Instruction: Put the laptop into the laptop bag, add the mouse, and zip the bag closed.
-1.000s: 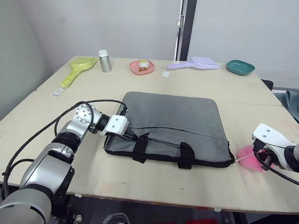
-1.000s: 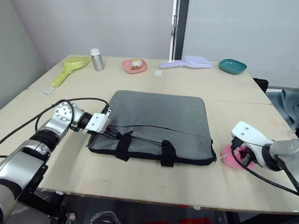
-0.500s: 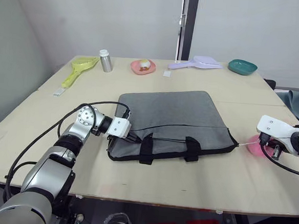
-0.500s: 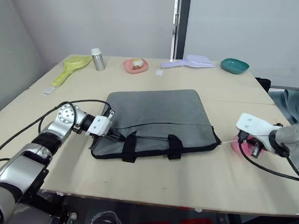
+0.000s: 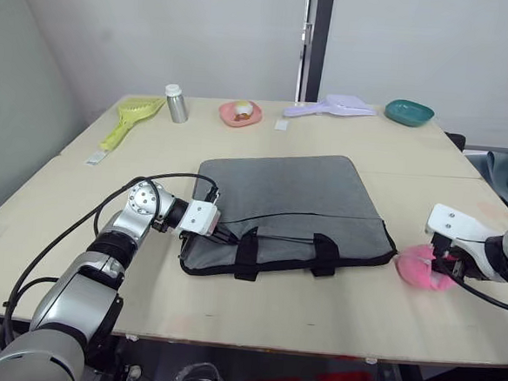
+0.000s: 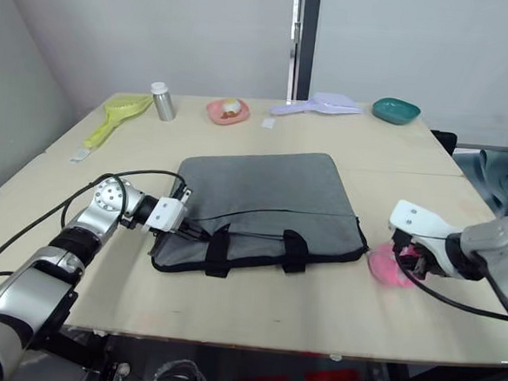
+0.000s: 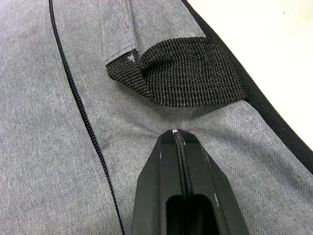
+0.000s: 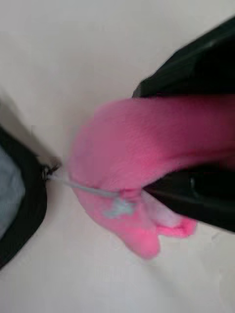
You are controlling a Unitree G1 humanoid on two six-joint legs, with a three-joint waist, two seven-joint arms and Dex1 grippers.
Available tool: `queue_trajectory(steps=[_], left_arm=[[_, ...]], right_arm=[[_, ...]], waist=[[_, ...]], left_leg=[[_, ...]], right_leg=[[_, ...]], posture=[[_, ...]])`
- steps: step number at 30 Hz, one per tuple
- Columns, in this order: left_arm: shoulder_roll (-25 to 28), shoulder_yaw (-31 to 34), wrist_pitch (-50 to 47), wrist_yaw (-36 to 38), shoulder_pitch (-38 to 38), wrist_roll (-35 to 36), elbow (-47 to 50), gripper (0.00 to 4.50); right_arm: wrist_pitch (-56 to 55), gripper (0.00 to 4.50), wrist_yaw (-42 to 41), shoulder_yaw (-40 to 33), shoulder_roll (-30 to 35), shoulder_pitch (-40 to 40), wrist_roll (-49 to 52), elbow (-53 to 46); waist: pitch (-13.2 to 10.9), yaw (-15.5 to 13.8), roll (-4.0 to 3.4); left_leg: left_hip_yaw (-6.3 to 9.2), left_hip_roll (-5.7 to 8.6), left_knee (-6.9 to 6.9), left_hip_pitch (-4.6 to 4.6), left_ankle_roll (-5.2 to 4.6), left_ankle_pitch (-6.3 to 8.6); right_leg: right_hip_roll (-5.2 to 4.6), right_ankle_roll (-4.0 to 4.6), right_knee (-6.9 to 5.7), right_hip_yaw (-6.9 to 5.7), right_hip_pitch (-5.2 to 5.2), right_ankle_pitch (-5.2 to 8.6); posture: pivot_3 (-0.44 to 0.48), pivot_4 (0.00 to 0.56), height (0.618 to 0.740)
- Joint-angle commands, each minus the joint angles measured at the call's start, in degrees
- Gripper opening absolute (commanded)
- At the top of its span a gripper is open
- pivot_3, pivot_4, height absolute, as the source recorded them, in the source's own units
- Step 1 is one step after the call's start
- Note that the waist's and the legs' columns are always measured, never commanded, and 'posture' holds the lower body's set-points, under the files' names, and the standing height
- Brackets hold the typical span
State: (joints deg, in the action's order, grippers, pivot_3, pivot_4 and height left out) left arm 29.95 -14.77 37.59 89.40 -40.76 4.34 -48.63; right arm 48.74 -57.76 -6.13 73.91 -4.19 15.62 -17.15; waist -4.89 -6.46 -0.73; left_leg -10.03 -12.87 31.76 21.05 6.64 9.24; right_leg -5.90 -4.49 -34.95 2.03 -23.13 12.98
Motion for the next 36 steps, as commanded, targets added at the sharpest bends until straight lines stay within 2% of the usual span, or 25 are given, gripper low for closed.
queue_trajectory(steps=[1, 5, 11, 13, 16, 18, 19, 24, 27, 29, 32, 34, 36], left_arm=[[0.8, -3.9, -4.9, 2.8, 3.5, -4.0, -2.4, 0.00], [1.8, -2.4, -9.2, 3.0, 3.1, -0.5, 2.8, 0.00], [5.7, -1.6, -15.6, 3.1, 6.0, 3.9, 14.6, 0.00], [6.8, -0.6, -18.6, 2.7, 7.2, 5.2, 18.9, 0.00], [8.8, 1.4, -24.1, 0.2, 8.4, 6.4, 24.6, 0.00], [10.1, 3.3, -27.2, -1.6, 8.8, 7.4, 26.5, 0.55], [10.7, 4.1, -28.6, -1.8, 9.0, 8.2, 27.2, 0.84], [14.4, 9.6, -30.8, -3.9, 10.1, 11.1, 31.0, 2.63], [18.5, 14.5, -25.3, -5.6, 13.1, 10.8, 33.7, 3.72], [21.9, 16.6, -21.1, -4.0, 17.3, 10.6, 36.1, 4.39], [25.3, 18.7, -16.9, -1.7, 24.9, 12.5, 41.5, 4.39], [25.9, 19.2, -17.2, -1.8, 26.9, 13.9, 43.7, 4.39], [25.1, 18.8, -16.4, -2.9, 29.3, 14.1, 46.6, 4.39]], right_arm=[[1.0, 2.95, -1.8, -6.0, 1.2, 0.7, 1.5, 2.0], [0.9, 4.36, -6.3, -12.1, 3.3, 1.6, 2.9, 7.8], [-1.0, 4.45, -10.4, -17.0, 5.3, -1.0, 4.7, 14.7], [-1.6, 4.45, -10.2, -17.8, 5.1, -3.0, 5.0, 16.5], [-1.1, 4.45, -10.0, -18.8, 3.7, -6.3, 7.4, 16.6], [-1.2, 4.50, -10.0, -18.8, 2.6, -6.2, 8.3, 14.8], [-1.3, 4.50, -9.9, -18.7, 2.3, -5.7, 8.5, 13.9], [-0.2, 4.50, -9.0, -20.7, -1.2, -5.6, 12.1, 8.4], [2.4, 4.50, -8.7, -23.8, -4.3, -6.0, 17.4, 2.5], [3.6, 4.50, -7.9, -24.6, -5.9, -4.9, 19.3, -0.9], [5.1, 4.50, -5.5, -24.1, -8.2, -3.6, 21.5, -5.5], [6.0, 4.50, -4.2, -23.7, -9.0, -3.9, 22.9, -7.2], [8.3, 4.50, -2.0, -23.1, -11.8, -6.2, 29.6, -13.1]], waist=[[0.0, 0.1, 0.00], [-0.1, 0.3, 0.06], [-0.4, 0.9, 0.19], [-0.7, 1.1, 0.20], [-1.2, 1.2, 0.06], [-1.4, 1.1, 0.14], [-1.6, 1.0, 0.42], [-2.1, 0.9, 0.69], [-2.3, 0.9, 0.74], [-2.3, 1.0, 0.76], [-2.3, 0.9, 0.77], [-2.4, 0.4, 0.78], [-2.5, 0.0, 0.80]], left_leg=[[0.00, 0.00, 0.00, 0.00, 0.00, 0.00], [-0.01, 0.01, 0.00, 0.08, 0.00, 0.00], [-0.02, -0.16, 0.03, 0.78, -0.05, -0.03], [0.00, -0.34, 0.19, 0.99, -0.45, -0.23], [-0.01, -0.38, 0.23, 1.05, -0.52, -0.17], [-0.01, -0.42, 0.23, 1.07, -0.54, -0.16], [0.01, -0.46, 0.23, 1.07, -0.54, -0.16], [0.08, -0.57, 0.41, 1.29, -0.54, -0.11], [0.10, -0.57, 0.53, 1.35, -0.56, -0.08], [0.10, -0.62, 0.53, 1.35, -0.55, -0.07], [0.08, -0.73, 0.56, 1.32, -0.49, 0.04], [0.07, -0.73, 0.61, 1.32, -0.48, 0.05], [0.09, -0.80, 0.78, 1.35, -0.46, 0.05]], right_leg=[[0.00, -0.01, 0.00, -0.01, 0.00, 0.00], [-0.02, -0.01, 0.01, -0.02, -0.10, 0.01], [0.18, 0.13, 0.01, -0.07, -0.77, -0.01], [0.34, 0.23, -0.03, -0.11, -1.00, -0.01], [0.38, 0.38, -0.11, -0.11, -1.13, 0.08], [0.42, 0.47, -0.21, -0.13, -1.19, 0.13], [0.45, 0.50, -0.26, -0.17, -1.21, 0.15], [0.54, 0.58, -0.31, -0.25, -1.30, 0.18], [0.53, 0.58, -0.40, -0.25, -1.34, 0.18], [0.58, 0.58, -0.42, -0.25, -1.36, 0.18], [0.65, 0.59, -0.36, -0.25, -1.32, 0.18], [0.64, 0.57, -0.38, -0.25, -1.32, 0.18], [0.62, 0.58, -0.56, -0.34, -1.33, 0.18]], posture=[[0.000, 0.150, 0.740], [0.000, 0.150, 0.740], [0.000, 0.150, 0.740], [0.000, 0.150, 0.740], [0.000, 0.150, 0.740], [0.000, 0.150, 0.740], [0.000, 0.150, 0.740], [0.000, 0.150, 0.740], [0.000, 0.150, 0.740], [0.000, 0.150, 0.740], [0.000, 0.150, 0.740], [0.000, 0.150, 0.740], [0.000, 0.150, 0.740]])
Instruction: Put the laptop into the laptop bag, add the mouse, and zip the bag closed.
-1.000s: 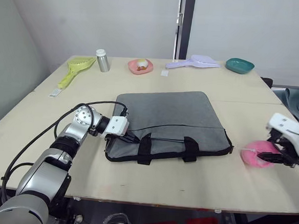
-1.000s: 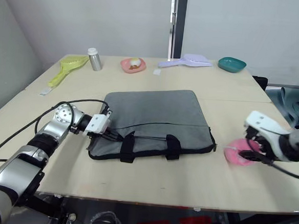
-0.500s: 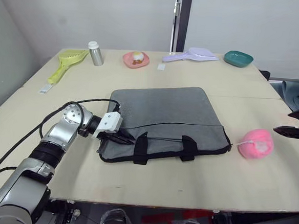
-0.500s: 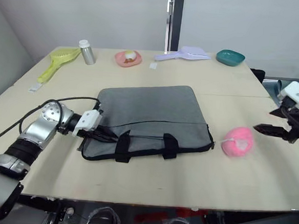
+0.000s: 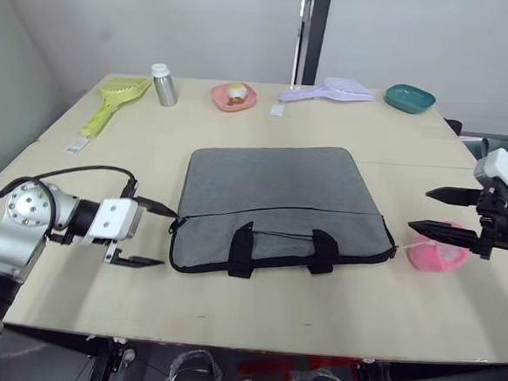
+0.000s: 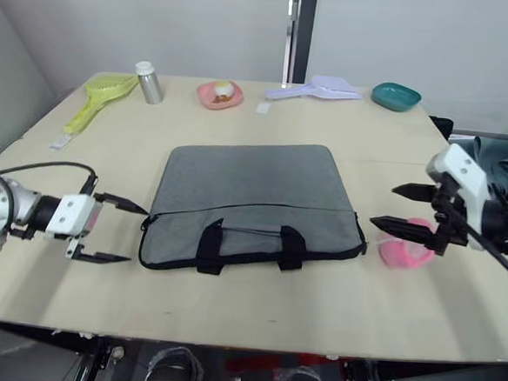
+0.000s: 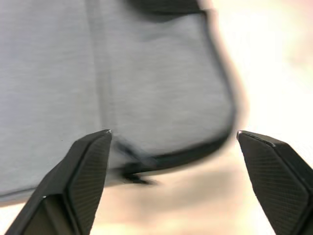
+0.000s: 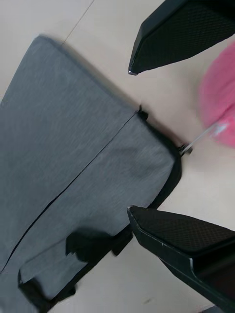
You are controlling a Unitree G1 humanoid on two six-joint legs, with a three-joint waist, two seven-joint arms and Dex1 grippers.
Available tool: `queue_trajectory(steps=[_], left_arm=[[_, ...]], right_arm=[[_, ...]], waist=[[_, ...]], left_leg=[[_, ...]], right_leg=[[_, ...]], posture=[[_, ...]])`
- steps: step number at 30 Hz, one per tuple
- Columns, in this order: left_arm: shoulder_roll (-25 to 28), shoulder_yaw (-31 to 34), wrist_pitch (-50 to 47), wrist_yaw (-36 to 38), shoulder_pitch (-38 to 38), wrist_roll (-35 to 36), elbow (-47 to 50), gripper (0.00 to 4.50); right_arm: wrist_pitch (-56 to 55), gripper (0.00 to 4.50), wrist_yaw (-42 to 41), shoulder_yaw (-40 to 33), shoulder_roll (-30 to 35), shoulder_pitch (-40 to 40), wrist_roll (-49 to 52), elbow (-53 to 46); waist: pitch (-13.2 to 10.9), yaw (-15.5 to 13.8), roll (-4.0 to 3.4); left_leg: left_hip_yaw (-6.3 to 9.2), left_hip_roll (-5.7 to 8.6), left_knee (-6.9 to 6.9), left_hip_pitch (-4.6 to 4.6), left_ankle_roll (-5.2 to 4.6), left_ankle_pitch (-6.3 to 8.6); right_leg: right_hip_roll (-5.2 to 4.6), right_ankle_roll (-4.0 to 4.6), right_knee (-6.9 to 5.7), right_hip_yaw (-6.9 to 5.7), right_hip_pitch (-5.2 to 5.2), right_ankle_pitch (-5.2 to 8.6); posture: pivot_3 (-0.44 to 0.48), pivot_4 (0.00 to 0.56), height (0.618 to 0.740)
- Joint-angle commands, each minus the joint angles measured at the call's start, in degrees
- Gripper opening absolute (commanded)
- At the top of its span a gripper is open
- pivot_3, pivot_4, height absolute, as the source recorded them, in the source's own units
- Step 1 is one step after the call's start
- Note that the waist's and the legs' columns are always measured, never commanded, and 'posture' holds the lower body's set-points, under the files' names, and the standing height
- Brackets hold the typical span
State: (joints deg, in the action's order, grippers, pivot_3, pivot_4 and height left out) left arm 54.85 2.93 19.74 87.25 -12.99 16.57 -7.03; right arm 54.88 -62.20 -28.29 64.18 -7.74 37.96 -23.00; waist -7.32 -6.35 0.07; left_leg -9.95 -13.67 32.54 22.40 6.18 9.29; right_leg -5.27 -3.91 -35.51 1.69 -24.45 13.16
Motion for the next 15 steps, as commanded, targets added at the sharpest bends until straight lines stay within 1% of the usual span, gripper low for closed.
queue_trajectory(steps=[1, 3, 6, 10, 14, 15], left_arm=[[-0.6, 0.6, 2.4, -1.4, 2.4, 1.6, 5.7, 4.39], [-1.5, -0.3, 3.2, -2.4, 3.4, 0.8, 6.1, 4.39], [-3.1, -2.4, 6.0, -3.4, 3.7, -1.7, 3.8, 4.39], [-7.4, -6.0, 10.5, -5.8, -0.8, -5.8, -4.2, 4.39], [-10.4, -8.7, 14.5, -6.8, -5.7, -8.7, -12.1, 4.39], [-11.2, -9.0, 15.4, -7.5, -6.8, -9.1, -13.8, 3.86]], right_arm=[[3.4, 4.50, 3.9, -0.5, -3.4, -3.8, 10.7, -10.5], [5.0, 4.50, 6.5, 0.2, -4.6, -5.1, 14.6, -14.4], [6.8, 4.50, 10.4, 0.4, -5.2, -5.5, 19.9, -18.3], [7.9, 4.50, 14.3, -0.1, -4.4, -4.3, 24.0, -20.5], [7.5, 4.50, 16.3, -1.1, -3.5, -3.3, 25.6, -20.1], [7.3, 4.50, 16.7, -1.2, -3.2, -2.9, 25.7, -20.2]], waist=[[0.0, -0.2, 0.00], [0.0, -0.1, -0.02], [-0.1, -0.1, -0.01], [-0.1, -0.2, -0.01], [0.0, -0.4, 0.00], [0.0, -0.4, -0.02]], left_leg=[[0.00, -0.04, 0.14, -0.01, 0.01, 0.01], [-0.01, -0.10, 0.30, -0.07, 0.05, 0.03], [0.00, -0.15, 0.48, -0.16, 0.14, 0.06], [0.00, -0.14, 0.62, -0.29, 0.50, 0.29], [0.01, -0.14, 0.72, -0.36, 0.54, 0.29], [0.03, -0.13, 0.74, -0.36, 0.51, 0.27]], right_leg=[[0.01, 0.01, -0.13, 0.00, 0.01, 0.01], [0.06, 0.01, -0.34, 0.06, 0.00, 0.01], [0.09, 0.01, -0.52, 0.10, 0.05, 0.01], [0.09, -0.03, -0.60, 0.15, 0.19, -0.02], [0.09, -0.04, -0.69, 0.17, 0.27, -0.03], [0.09, -0.05, -0.69, 0.16, 0.30, -0.04]], posture=[[0.000, 0.150, 0.740], [0.000, 0.150, 0.740], [0.000, 0.150, 0.740], [0.000, 0.150, 0.740], [0.000, 0.150, 0.740], [0.000, 0.150, 0.740]])
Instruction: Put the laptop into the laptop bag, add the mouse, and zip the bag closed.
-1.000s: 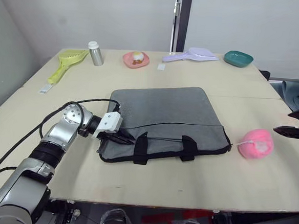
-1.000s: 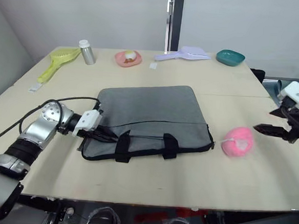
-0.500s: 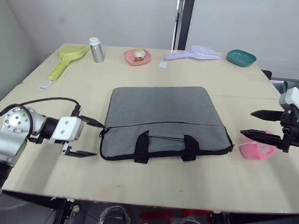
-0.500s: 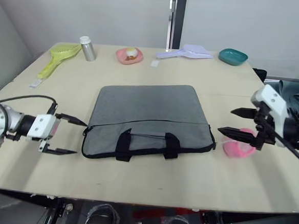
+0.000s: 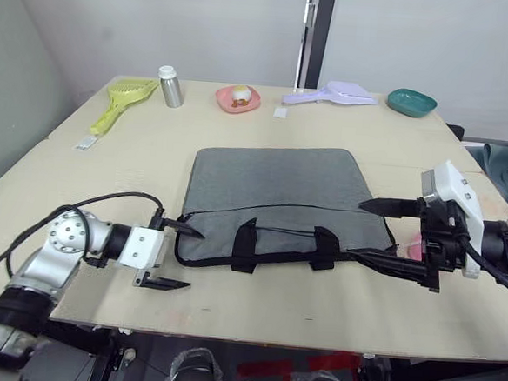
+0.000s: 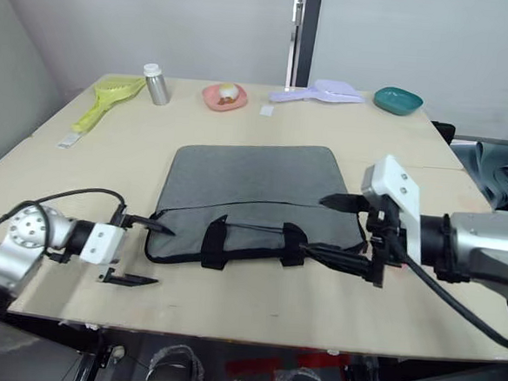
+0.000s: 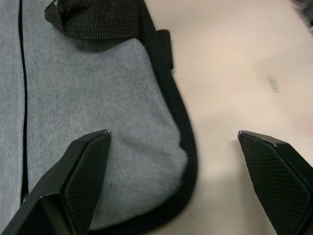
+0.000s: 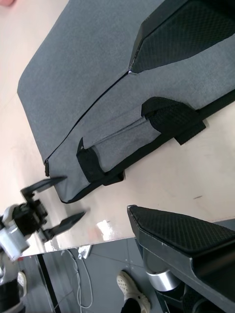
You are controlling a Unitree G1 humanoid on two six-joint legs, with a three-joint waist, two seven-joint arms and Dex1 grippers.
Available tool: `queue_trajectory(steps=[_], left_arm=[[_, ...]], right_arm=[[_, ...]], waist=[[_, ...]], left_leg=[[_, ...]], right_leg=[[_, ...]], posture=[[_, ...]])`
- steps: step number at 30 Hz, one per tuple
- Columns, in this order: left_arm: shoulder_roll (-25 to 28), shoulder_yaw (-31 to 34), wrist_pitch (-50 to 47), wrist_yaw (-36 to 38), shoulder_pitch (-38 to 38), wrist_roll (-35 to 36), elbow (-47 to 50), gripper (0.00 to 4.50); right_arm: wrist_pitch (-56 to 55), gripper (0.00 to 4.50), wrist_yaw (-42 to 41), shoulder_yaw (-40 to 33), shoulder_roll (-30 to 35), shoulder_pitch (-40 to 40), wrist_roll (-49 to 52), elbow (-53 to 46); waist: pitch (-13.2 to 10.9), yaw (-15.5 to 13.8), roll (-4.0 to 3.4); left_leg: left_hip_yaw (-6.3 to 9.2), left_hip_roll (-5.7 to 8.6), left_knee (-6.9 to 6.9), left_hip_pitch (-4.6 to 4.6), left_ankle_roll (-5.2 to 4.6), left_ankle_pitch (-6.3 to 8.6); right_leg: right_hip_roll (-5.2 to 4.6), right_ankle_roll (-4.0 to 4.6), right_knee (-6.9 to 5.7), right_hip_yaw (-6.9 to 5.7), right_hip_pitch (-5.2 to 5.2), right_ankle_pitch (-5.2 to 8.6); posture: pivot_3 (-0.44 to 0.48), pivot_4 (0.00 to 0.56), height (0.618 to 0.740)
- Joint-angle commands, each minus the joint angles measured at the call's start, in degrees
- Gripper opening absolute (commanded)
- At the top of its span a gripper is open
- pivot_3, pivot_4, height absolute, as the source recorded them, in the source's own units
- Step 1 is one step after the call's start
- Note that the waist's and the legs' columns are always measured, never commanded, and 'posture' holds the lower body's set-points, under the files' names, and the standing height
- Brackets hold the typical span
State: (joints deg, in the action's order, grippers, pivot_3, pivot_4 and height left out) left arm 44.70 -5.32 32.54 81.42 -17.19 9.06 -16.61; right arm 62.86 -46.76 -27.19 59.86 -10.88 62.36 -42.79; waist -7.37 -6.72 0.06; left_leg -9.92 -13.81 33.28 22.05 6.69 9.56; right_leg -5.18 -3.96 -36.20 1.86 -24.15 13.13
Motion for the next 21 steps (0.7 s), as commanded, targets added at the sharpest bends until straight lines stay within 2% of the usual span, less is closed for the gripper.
queue_trajectory(steps=[1, 6, 11, 14, 17, 21], left_arm=[[-1.7, -1.1, 2.9, -1.6, -3.4, -1.3, -5.2, 3.55], [-2.1, -2.1, 3.7, 0.1, -4.3, 0.5, -6.3, 1.75], [0.3, -1.1, 0.2, 1.7, -3.6, 2.9, -5.6, 0.05], [1.8, -0.9, -1.2, 2.2, -3.0, 3.4, -4.9, 0.05], [7.1, -0.3, -6.1, 4.5, -2.2, 2.9, -7.4, 0.05], [11.2, 1.9, -9.5, 4.6, -2.1, 4.4, -9.4, 0.05]], right_arm=[[-0.8, 4.50, 1.6, -2.4, 1.2, 0.5, 1.6, -0.5], [-1.5, 4.50, 2.6, -3.5, 2.1, 2.3, 2.3, -0.7], [-2.5, 4.50, 2.7, -3.4, 2.4, 3.4, 1.6, -0.3], [-3.3, 4.50, 2.4, -3.4, 2.6, 4.0, 1.4, -0.1], [-4.3, 4.50, 1.7, -2.7, 3.3, 4.2, 0.1, 1.3], [-5.3, 4.50, 0.5, -2.1, 4.0, 5.0, -1.4, 2.3]], waist=[[0.0, -0.1, -0.01], [0.0, -0.2, 0.00], [0.0, -0.4, 0.00], [0.0, -0.1, 0.00], [0.0, 0.8, 0.01], [0.1, 1.4, 0.01]], left_leg=[[0.00, 0.00, 0.02, -0.01, -0.01, 0.00], [0.02, 0.02, 0.07, -0.02, -0.01, -0.01], [0.07, 0.02, 0.11, -0.02, -0.02, -0.01], [0.08, 0.02, 0.14, -0.03, 0.01, 0.01], [0.09, -0.02, 0.12, -0.04, 0.01, 0.00], [0.08, -0.13, 0.08, -0.09, 0.07, -0.02]], right_leg=[[0.00, -0.01, -0.01, 0.01, 0.02, -0.01], [-0.02, -0.02, -0.02, 0.01, 0.08, -0.01], [-0.02, -0.02, -0.07, -0.02, 0.09, -0.01], [-0.02, -0.02, -0.10, -0.02, 0.09, -0.01], [0.03, -0.01, -0.10, -0.03, 0.09, -0.01], [0.16, 0.01, -0.10, -0.01, 0.08, 0.01]], posture=[[0.000, 0.150, 0.740], [0.000, 0.150, 0.740], [0.000, 0.150, 0.740], [0.000, 0.150, 0.740], [0.000, 0.150, 0.740], [0.000, 0.150, 0.740]])
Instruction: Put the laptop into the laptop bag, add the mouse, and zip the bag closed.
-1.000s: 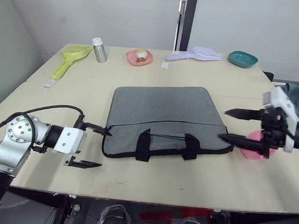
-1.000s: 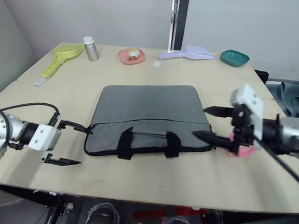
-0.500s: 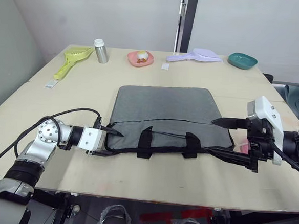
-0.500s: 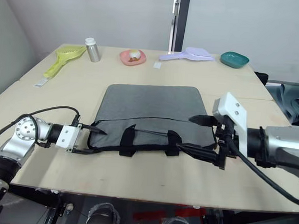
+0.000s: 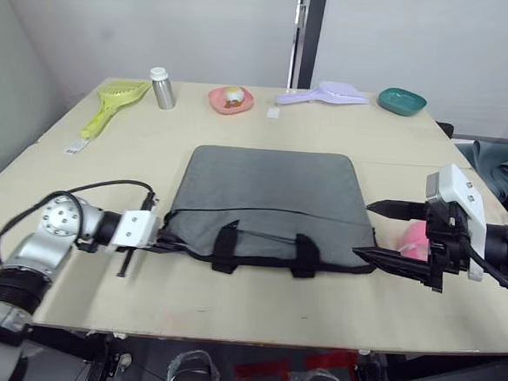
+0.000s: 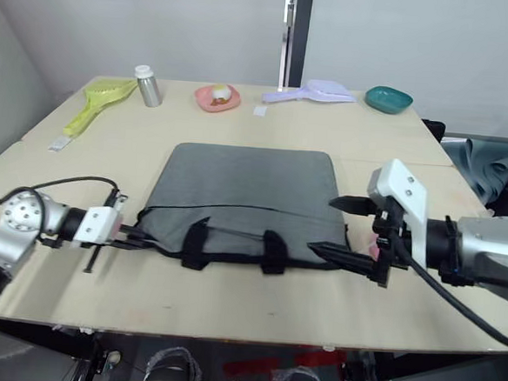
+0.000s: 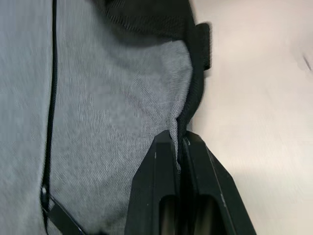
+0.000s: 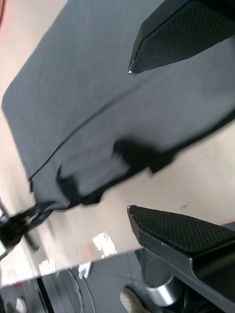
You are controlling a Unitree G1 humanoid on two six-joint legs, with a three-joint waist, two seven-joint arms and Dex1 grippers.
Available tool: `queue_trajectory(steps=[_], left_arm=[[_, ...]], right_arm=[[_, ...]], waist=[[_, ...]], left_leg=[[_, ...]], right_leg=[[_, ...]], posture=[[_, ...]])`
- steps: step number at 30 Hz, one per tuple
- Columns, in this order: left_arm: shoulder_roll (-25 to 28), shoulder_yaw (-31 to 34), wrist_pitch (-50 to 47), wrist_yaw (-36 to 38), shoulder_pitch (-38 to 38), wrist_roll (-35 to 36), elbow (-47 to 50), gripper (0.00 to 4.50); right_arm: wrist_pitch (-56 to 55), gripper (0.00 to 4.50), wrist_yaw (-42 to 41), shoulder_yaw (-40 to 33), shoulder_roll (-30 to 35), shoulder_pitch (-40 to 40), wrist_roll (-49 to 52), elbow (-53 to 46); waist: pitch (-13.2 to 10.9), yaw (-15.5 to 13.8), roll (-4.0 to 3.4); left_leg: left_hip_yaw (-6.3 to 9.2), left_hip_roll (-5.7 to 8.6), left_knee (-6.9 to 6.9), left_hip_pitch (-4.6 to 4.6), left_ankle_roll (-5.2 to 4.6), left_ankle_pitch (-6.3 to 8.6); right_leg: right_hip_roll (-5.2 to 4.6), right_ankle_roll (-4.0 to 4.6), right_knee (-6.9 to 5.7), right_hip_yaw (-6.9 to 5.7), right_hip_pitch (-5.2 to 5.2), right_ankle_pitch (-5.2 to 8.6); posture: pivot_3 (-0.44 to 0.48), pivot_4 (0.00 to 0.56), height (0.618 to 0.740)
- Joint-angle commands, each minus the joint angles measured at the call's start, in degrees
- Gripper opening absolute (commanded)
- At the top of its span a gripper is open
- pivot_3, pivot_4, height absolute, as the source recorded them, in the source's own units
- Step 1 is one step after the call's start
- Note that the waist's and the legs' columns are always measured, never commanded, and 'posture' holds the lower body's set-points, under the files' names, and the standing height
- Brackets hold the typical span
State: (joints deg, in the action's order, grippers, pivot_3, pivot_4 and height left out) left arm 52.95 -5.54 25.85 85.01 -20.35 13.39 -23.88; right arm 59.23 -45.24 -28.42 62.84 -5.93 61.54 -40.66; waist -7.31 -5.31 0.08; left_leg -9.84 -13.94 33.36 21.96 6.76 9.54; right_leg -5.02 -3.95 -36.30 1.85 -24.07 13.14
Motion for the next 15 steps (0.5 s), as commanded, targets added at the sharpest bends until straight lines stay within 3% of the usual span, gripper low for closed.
queue_trajectory(steps=[1, 7, 14, 15], left_arm=[[4.1, 2.6, -3.9, 1.6, 1.4, 0.3, -2.3, 0.05], [10.1, 4.5, -2.9, 2.9, 4.5, -1.0, -3.4, 0.05], [11.5, 5.7, -4.1, -0.2, 5.2, -2.7, -3.2, 0.05], [11.4, 5.5, -6.4, -0.6, 4.5, -2.7, -3.3, 0.37]], right_arm=[[-1.9, 4.50, -1.5, -0.8, 1.2, 0.2, -0.9, 0.5], [-3.3, 4.50, -3.3, 0.4, 1.9, 0.2, -3.2, 2.3], [-4.7, 4.50, -4.0, 2.7, 2.1, -1.1, -5.0, 3.9], [-4.9, 4.50, -4.1, 3.0, 2.2, -1.2, -5.2, 4.1]], waist=[[0.0, 0.0, 0.00], [0.0, -0.1, 0.00], [0.0, -0.6, 0.00], [0.0, -0.7, 0.00]], left_leg=[[0.00, -0.04, 0.00, -0.01, 0.03, 0.00], [-0.01, -0.08, 0.01, -0.01, 0.04, 0.01], [0.00, -0.10, 0.07, -0.02, 0.04, 0.01], [0.00, -0.10, 0.09, -0.02, 0.04, 0.01]], right_leg=[[0.03, 0.01, 0.00, 0.00, 0.00, 0.01], [0.07, 0.03, 0.01, -0.01, 0.01, 0.01], [0.06, 0.06, -0.04, -0.03, 0.02, 0.01], [0.06, 0.06, -0.07, -0.02, 0.02, 0.01]], posture=[[0.000, 0.150, 0.740], [0.000, 0.150, 0.740], [0.000, 0.150, 0.740], [0.000, 0.150, 0.740]])
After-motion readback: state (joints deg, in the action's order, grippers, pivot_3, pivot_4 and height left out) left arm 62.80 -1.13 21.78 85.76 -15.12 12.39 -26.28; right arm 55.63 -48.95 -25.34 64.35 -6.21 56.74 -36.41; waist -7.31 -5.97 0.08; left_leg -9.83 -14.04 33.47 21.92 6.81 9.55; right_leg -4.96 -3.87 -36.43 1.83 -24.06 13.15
